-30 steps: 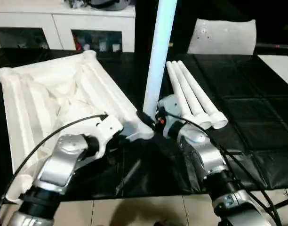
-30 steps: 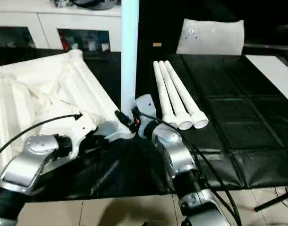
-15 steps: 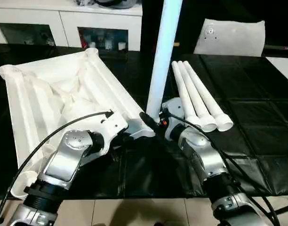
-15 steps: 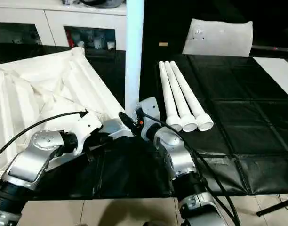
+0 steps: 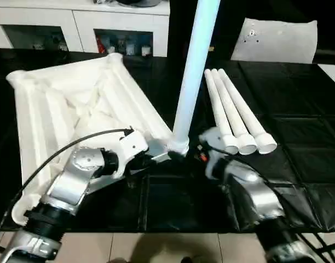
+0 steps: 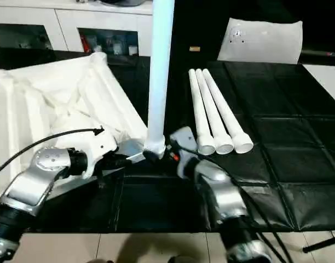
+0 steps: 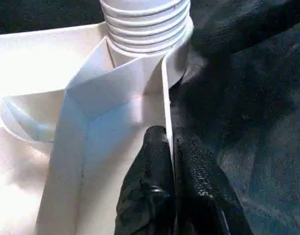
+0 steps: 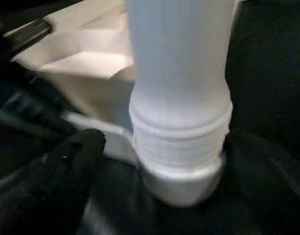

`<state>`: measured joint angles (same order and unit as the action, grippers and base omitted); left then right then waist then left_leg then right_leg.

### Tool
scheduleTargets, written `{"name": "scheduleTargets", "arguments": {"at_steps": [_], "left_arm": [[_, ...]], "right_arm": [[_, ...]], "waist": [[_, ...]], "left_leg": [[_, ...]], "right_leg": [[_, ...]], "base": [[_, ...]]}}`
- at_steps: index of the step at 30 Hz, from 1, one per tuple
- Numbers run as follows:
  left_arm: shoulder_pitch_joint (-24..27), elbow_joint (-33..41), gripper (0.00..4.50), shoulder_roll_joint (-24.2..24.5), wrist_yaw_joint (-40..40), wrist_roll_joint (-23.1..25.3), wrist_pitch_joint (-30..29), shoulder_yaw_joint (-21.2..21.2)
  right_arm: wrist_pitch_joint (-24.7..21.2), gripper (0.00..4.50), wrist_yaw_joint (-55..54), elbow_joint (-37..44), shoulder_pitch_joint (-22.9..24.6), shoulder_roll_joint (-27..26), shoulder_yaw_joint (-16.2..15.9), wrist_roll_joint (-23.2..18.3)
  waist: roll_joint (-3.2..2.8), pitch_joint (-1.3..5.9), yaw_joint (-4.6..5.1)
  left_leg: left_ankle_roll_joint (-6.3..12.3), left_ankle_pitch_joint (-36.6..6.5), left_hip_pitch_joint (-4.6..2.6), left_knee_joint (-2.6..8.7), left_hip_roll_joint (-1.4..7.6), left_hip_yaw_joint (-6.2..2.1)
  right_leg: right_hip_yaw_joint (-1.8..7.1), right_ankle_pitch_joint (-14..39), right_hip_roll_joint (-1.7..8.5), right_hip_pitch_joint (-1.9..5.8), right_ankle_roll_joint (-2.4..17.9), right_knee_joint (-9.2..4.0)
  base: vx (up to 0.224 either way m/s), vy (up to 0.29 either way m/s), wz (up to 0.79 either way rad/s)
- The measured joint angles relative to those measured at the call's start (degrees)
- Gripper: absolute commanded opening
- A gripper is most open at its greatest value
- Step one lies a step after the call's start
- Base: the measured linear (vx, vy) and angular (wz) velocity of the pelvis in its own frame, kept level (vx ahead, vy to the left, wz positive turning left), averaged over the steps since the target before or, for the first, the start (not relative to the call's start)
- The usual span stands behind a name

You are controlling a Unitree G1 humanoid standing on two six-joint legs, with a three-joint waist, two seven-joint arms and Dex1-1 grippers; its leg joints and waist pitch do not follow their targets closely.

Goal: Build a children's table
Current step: Rotate leg to tighten

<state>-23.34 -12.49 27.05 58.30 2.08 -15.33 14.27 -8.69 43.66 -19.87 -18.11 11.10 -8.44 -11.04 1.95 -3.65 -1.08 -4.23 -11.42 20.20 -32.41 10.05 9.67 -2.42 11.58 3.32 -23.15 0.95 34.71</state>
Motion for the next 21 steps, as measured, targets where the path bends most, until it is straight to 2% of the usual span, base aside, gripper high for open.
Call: {"name": "scheduleTargets", "arguments": {"at_steps": [3,9,14,20,21], "left_arm": [[-1.05,-2.09,0.0,1.52,2.85,-0.39,3.29,0.41],[-2.24,-4.9,0.0,4.23,9.09,-1.41,7.52,1.26],[-3.52,-7.02,0.0,5.6,13.42,-2.43,9.86,2.33],[-3.67,-7.51,0.0,6.5,17.18,-2.71,11.78,2.7],[-3.76,-7.51,0.0,6.6,17.72,-2.82,11.97,3.03]], "right_arm": [[-0.85,4.48,3.43,2.16,0.64,3.08,-0.38,-0.55],[-1.3,4.48,8.35,5.01,-0.51,6.23,-0.66,-1.17],[-1.19,4.48,11.48,4.8,-2.99,7.46,-1.67,-1.05],[0.44,4.48,16.36,2.97,-4.59,7.82,-4.46,-0.42],[0.44,4.15,17.07,2.73,-4.8,7.82,-4.79,-0.42]], "waist": [[-0.13,-0.28,-0.05],[-0.09,-0.3,-0.25],[-0.06,-0.32,-0.78],[0.05,-0.38,-1.07],[0.05,-0.38,-1.12]], "left_leg": [[0.01,0.01,0.02,-0.03,0.0,0.0],[0.05,-0.02,-0.02,0.0,0.03,0.0],[0.21,0.02,-0.06,-0.06,0.03,0.01],[0.24,0.03,-0.06,-0.1,0.03,0.01],[0.32,0.06,-0.04,-0.13,0.03,0.01]], "right_leg": [[-0.01,-0.03,0.0,-0.06,0.06,-0.01],[-0.07,0.0,-0.02,-0.08,0.11,-0.03],[-0.07,0.0,-0.01,-0.1,0.12,-0.03],[-0.08,0.0,0.0,-0.1,0.13,0.0],[-0.07,0.0,0.01,-0.1,0.13,0.01]], "base": [[0.0,0.0,0.0],[0.0,0.0,0.0],[0.0,0.0,0.0],[0.0,0.0,0.0],[0.0,0.0,0.0]]}}
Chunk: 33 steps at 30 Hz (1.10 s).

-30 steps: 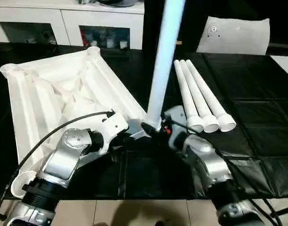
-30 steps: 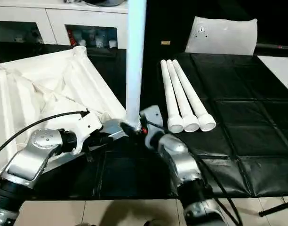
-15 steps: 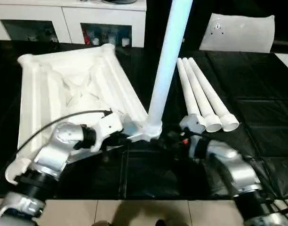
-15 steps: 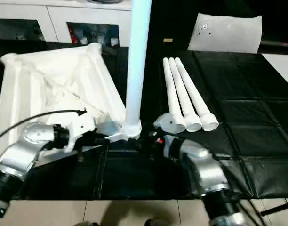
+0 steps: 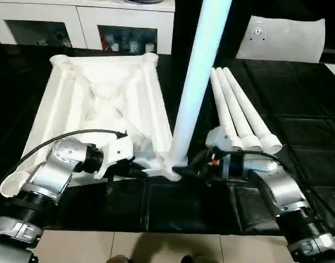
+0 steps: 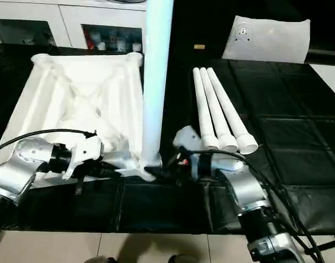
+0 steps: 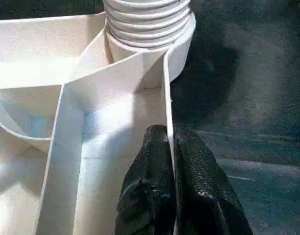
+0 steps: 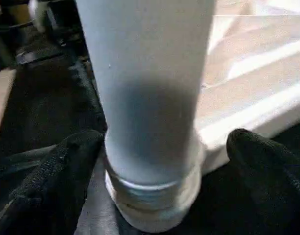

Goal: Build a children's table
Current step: Rotate leg to tighten

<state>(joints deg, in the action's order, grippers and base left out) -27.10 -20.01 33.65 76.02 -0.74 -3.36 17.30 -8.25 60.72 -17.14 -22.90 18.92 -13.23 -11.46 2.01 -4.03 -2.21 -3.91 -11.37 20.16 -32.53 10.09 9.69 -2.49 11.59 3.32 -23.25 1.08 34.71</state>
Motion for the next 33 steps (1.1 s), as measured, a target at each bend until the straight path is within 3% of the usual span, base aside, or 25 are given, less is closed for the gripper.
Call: {"name": "scheduleTargets", "arguments": {"at_steps": [3,5,16,24,29,33], "left_arm": [[-0.42,-0.16,0.0,0.08,1.03,-0.09,0.67,0.9],[-0.66,-0.44,0.0,0.0,1.4,-0.1,1.15,1.29],[-1.33,-1.0,0.0,-0.2,2.4,-0.05,1.44,1.65],[-1.36,-1.13,0.0,-0.21,2.47,-0.18,1.28,1.63],[1.13,2.16,0.0,-0.39,-0.19,-0.82,-2.89,-0.28],[4.01,5.9,0.0,-2.12,-6.3,-0.62,-8.34,-2.85]], "right_arm": [[-0.09,4.1,2.43,-1.62,-1.64,0.05,-1.05,0.01],[-0.26,3.71,3.64,-2.17,-2.26,0.06,-1.57,0.01],[-0.7,2.89,7.21,-5.5,-3.91,-0.04,-2.75,-0.07],[-1.33,2.78,7.67,-5.51,-4.04,-0.02,-2.76,-0.1],[-4.0,2.78,5.73,-3.67,-2.91,-1.3,-2.11,-0.2],[-4.48,2.78,-3.26,-3.5,-0.18,-6.17,0.79,0.03]], "waist": [[0.03,-0.02,-0.06],[0.05,-0.03,-0.09],[0.25,-0.15,-0.07],[0.25,-0.15,-0.09],[0.25,-0.14,-0.01],[0.27,-0.13,0.67]], "left_leg": [[0.07,0.01,0.01,-0.12,0.0,0.0],[0.05,0.0,-0.01,-0.16,0.0,0.0],[0.05,0.0,-0.03,-0.24,0.0,0.0],[0.08,0.01,-0.04,-0.24,0.01,0.0],[0.08,0.0,-0.09,-0.24,0.02,0.01],[-0.3,-0.04,-0.24,-0.25,0.05,0.03]], "right_leg": [[0.01,0.0,0.02,0.0,0.0,0.09],[0.01,0.0,0.02,0.01,0.01,0.14],[0.02,-0.01,0.03,0.02,0.02,0.24],[0.01,-0.01,0.03,0.02,0.02,0.24],[0.0,0.04,0.03,0.09,0.1,0.28],[0.02,-0.11,0.02,0.32,0.33,0.31]], "base": [[0.0,0.0,0.0],[0.0,0.0,0.0],[0.0,0.0,0.0],[0.0,0.0,0.0],[0.0,0.0,0.0],[-0.015,-0.001,-0.02]]}}
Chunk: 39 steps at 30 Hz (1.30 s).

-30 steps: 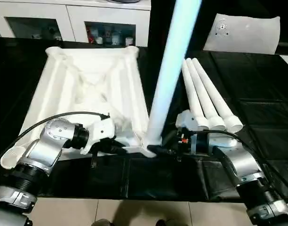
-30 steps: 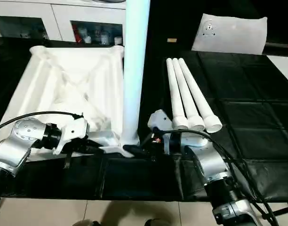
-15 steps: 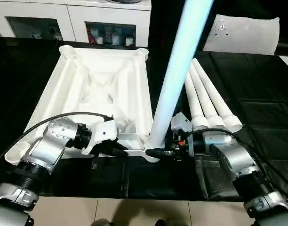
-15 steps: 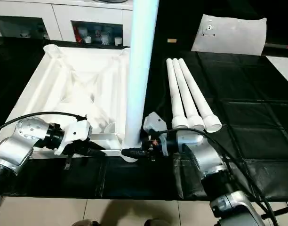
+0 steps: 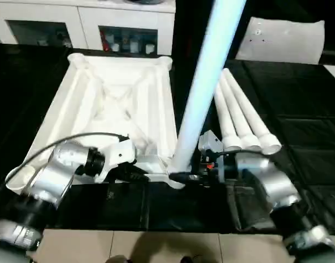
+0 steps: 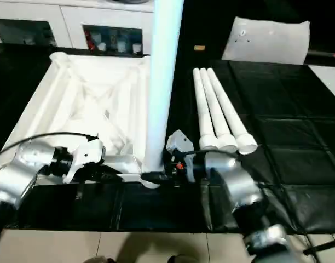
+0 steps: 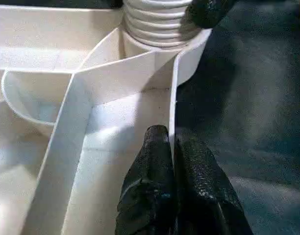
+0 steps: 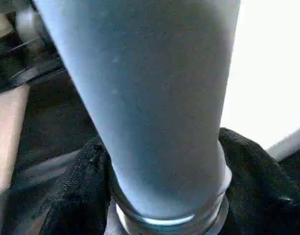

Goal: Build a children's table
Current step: Rotate leg to tighten

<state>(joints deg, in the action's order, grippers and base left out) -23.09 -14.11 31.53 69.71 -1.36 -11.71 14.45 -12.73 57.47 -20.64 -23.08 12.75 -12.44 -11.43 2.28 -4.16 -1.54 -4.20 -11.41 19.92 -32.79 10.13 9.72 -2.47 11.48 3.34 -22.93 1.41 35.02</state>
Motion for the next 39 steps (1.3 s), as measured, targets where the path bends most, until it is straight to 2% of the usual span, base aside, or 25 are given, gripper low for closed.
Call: {"name": "scheduleTargets", "arguments": {"at_steps": [3,5,8,10,15,17,20,22,25,27,31,35,39], "left_arm": [[1.55,2.98,0.0,-3.45,-7.5,1.2,-6.13,-1.91],[2.33,5.07,0.0,-5.37,-10.95,1.8,-9.33,-2.3],[2.46,6.71,0.0,-11.79,-19.52,5.0,-15.12,-3.49],[2.46,7.36,0.0,-15.55,-24.07,5.6,-17.29,-3.57],[2.43,8.12,0.0,-17.75,-28.14,6.16,-19.09,-3.35],[2.41,8.19,0.0,-18.0,-28.52,6.76,-19.08,-3.11],[2.26,7.85,0.0,-17.16,-28.42,7.52,-17.49,-2.1],[2.17,7.6,0.0,-15.61,-27.61,7.44,-15.97,-1.38],[1.96,7.38,0.0,-14.73,-26.99,7.7,-15.18,-1.04],[1.48,6.64,0.0,-13.45,-25.88,7.77,-14.11,-0.99],[0.89,5.18,0.0,-11.72,-23.58,7.05,-11.44,-0.93],[0.27,1.72,0.0,-7.36,-18.65,4.96,-5.02,-1.21],[-0.22,-1.09,0.0,-2.04,-9.52,2.97,1.49,-1.06]], "right_arm": [[0.52,2.78,-11.32,-2.12,0.33,-5.45,3.22,0.87],[0.7,2.77,-16.28,-2.84,0.14,-7.4,4.11,1.38],[0.93,2.77,-28.2,-6.74,-2.51,-12.86,7.05,3.61],[0.97,2.77,-33.73,-8.45,-3.91,-14.61,8.47,4.58],[1.12,2.77,-38.5,-10.03,-5.31,-16.52,9.55,5.16],[1.48,3.33,-38.56,-10.72,-5.64,-16.61,9.76,5.2],[2.49,3.5,-37.72,-10.73,-5.31,-16.62,9.76,5.06],[3.64,3.9,-36.22,-10.01,-4.22,-16.62,9.63,5.05],[4.23,4.01,-35.0,-9.84,-3.88,-16.55,9.57,5.05],[4.42,4.34,-33.18,-9.24,-3.46,-15.86,9.53,4.78],[3.11,4.47,-28.23,-6.5,-1.89,-13.26,8.7,2.9],[1.99,4.47,-18.0,-3.05,-0.41,-6.56,6.83,1.21],[2.39,4.47,-6.35,-0.72,-0.17,0.52,4.83,0.53]], "waist": [[0.04,0.02,1.41],[-0.02,0.05,1.83],[-0.29,0.2,2.08],[-0.42,0.31,2.03],[-0.42,0.5,1.77],[-0.35,0.62,1.68],[-0.26,0.7,1.52],[-0.17,0.75,1.54],[-0.16,0.76,1.63],[-0.16,0.76,1.69],[-0.12,0.73,1.59],[-0.08,0.7,1.44],[0.13,0.58,1.28]], "left_leg": [[-0.1,0.08,-0.1,-0.13,0.03,0.0],[-0.1,0.08,-0.1,-0.2,0.03,0.0],[-0.1,0.08,-0.1,-0.29,-0.02,0.0],[-0.09,0.08,-0.02,-0.35,-0.07,0.0],[-0.02,0.03,0.04,-0.23,-0.08,0.01],[-0.02,0.03,0.04,-0.17,-0.07,0.0],[-0.02,0.03,0.06,-0.14,-0.05,-0.01],[-0.02,0.03,0.09,-0.14,-0.01,-0.01],[-0.03,0.03,0.1,-0.13,0.02,-0.01],[-0.03,0.03,0.12,-0.1,0.05,-0.01],[-0.03,0.01,0.19,-0.07,0.07,-0.01],[-0.02,0.02,0.21,0.0,0.12,-0.02],[-0.02,0.02,0.23,0.0,0.15,-0.01]], "right_leg": [[0.0,0.06,-0.01,0.01,-0.15,-0.02],[0.02,0.08,-0.01,0.02,-0.18,-0.04],[0.11,0.09,0.0,0.02,-0.19,-0.07],[0.18,0.1,0.02,0.05,-0.22,-0.1],[0.15,0.05,0.02,0.02,-0.31,-0.08],[0.12,0.03,0.02,0.0,-0.36,-0.08],[0.08,0.04,0.01,-0.03,-0.37,-0.08],[0.06,0.03,-0.02,-0.07,-0.38,-0.08],[0.05,0.02,-0.05,-0.1,-0.37,-0.06],[0.03,0.02,-0.07,-0.12,-0.37,-0.06],[0.0,-0.11,-0.09,-0.17,-0.15,-0.06],[-0.05,-0.1,-0.12,-0.2,-0.15,-0.06],[-0.06,-0.1,-0.14,-0.21,-0.15,-0.09]], "base": [[0.0,0.0,0.0],[0.0,0.0,0.0],[0.0,0.0,0.0],[0.0,0.0,0.0],[0.0,0.0,0.0],[0.0,0.0,0.0],[0.0,0.0,0.0],[0.0,0.0,0.0],[0.0,0.0,0.0],[0.0,0.0,0.0],[0.0,0.0,0.0],[0.0,0.0,0.0],[0.0,0.0,0.0]]}}
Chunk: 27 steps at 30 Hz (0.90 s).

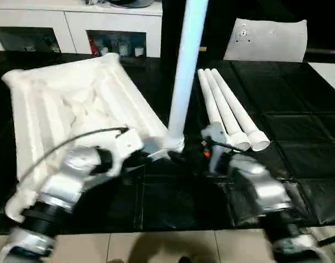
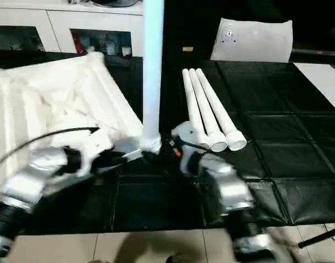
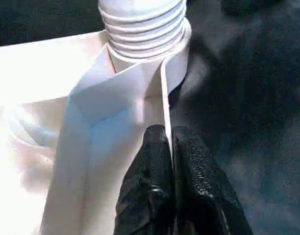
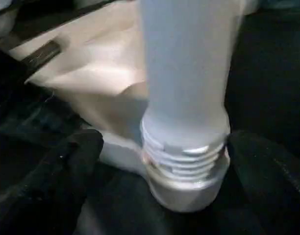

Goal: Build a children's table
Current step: Rotate leg to tighten

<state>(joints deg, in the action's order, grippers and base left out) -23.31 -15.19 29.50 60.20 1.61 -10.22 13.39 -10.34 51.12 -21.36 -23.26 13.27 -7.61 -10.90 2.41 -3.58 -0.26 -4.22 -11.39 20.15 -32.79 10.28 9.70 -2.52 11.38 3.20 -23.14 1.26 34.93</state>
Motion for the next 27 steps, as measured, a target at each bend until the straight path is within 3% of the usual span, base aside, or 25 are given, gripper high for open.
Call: {"name": "scheduleTargets", "arguments": {"at_steps": [5,7,13,27], "left_arm": [[-0.31,-1.52,0.0,3.14,7.05,-1.61,2.92,0.23],[-1.28,-2.52,0.0,4.46,10.43,-2.08,4.7,1.57],[-3.01,-5.8,0.0,5.87,16.01,-2.53,9.43,3.01],[-5.43,-8.31,0.0,5.39,19.77,-2.34,13.17,5.4]], "right_arm": [[0.8,4.47,6.12,-0.01,-1.56,3.42,-0.87,-0.01],[1.3,4.47,10.12,0.01,-2.41,4.96,-3.15,0.0],[2.45,4.47,17.42,-1.27,-4.25,6.99,-5.61,0.13],[6.56,3.17,21.85,-6.41,-7.18,5.43,-9.0,1.89]], "waist": [[0.17,0.02,-0.11],[0.26,-0.01,-0.52],[0.36,0.02,-1.71],[0.53,0.0,-2.92]], "left_leg": [[0.03,-0.02,-0.03,0.0,0.0,0.0],[0.05,-0.01,-0.07,-0.01,0.01,-0.01],[0.09,-0.01,-0.13,-0.11,0.01,0.0],[0.07,-0.04,-0.09,-0.2,0.01,0.01]], "right_leg": [[-0.01,0.01,0.0,-0.01,0.03,-0.01],[-0.05,0.02,0.0,-0.01,0.04,-0.02],[-0.04,0.01,0.03,-0.01,0.06,0.02],[-0.06,0.01,0.07,0.0,0.07,0.06]], "base": [[0.0,0.0,0.0],[0.0,0.0,0.0],[0.0,0.0,0.0],[0.0,0.0,0.0]]}}
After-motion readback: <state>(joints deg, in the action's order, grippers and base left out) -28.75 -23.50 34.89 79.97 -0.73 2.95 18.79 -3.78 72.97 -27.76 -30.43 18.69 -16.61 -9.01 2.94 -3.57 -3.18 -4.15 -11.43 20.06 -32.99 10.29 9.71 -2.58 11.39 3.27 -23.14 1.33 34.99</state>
